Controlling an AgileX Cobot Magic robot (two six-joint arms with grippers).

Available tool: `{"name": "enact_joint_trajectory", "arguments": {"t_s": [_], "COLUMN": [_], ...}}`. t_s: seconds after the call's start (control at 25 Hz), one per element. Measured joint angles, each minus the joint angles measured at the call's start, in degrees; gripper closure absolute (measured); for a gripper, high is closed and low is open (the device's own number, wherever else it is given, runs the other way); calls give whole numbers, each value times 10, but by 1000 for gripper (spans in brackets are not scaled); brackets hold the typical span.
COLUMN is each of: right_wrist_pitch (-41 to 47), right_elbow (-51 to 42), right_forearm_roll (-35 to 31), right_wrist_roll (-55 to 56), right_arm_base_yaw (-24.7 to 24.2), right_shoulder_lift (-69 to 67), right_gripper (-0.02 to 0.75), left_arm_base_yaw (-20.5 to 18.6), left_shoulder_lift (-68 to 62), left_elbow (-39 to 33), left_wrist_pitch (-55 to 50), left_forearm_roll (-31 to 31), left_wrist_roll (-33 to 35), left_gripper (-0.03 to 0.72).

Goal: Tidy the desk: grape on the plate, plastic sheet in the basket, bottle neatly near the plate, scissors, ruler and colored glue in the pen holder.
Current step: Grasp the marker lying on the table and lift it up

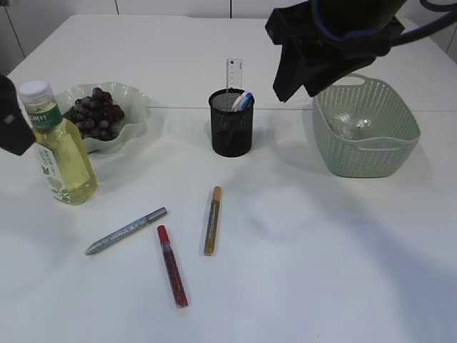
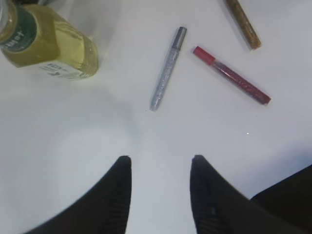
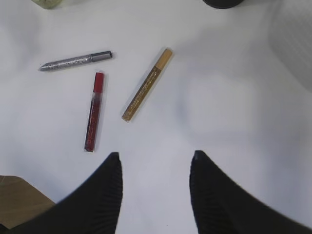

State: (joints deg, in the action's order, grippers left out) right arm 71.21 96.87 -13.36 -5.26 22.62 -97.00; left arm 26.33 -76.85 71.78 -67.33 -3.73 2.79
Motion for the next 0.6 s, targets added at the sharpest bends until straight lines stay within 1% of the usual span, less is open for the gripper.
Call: {"name": "enact_joint_trajectory", "arguments": {"t_s": [0.12, 0.28, 0.6], "right_wrist_pitch": [0, 0, 0], "right_elbow": [-13, -40, -69], "right_forearm_roll": [-1, -9, -15], "right_wrist_roll": [6, 11, 12], "right_arm_base_yaw": [0, 0, 0], "right_shoulder_lift": [0, 0, 0], "right_gripper": [373, 373, 373], "left_arm_base_yaw": [0, 0, 0], "left_shoulder_lift": [-61, -143, -278], "left_elbow": [40, 75, 81], "left_wrist_pitch": [-26, -28, -12], "left_forearm_roll": [0, 0, 0], "left_wrist_roll": [24, 45, 90], "left_gripper": [390, 390, 391]}}
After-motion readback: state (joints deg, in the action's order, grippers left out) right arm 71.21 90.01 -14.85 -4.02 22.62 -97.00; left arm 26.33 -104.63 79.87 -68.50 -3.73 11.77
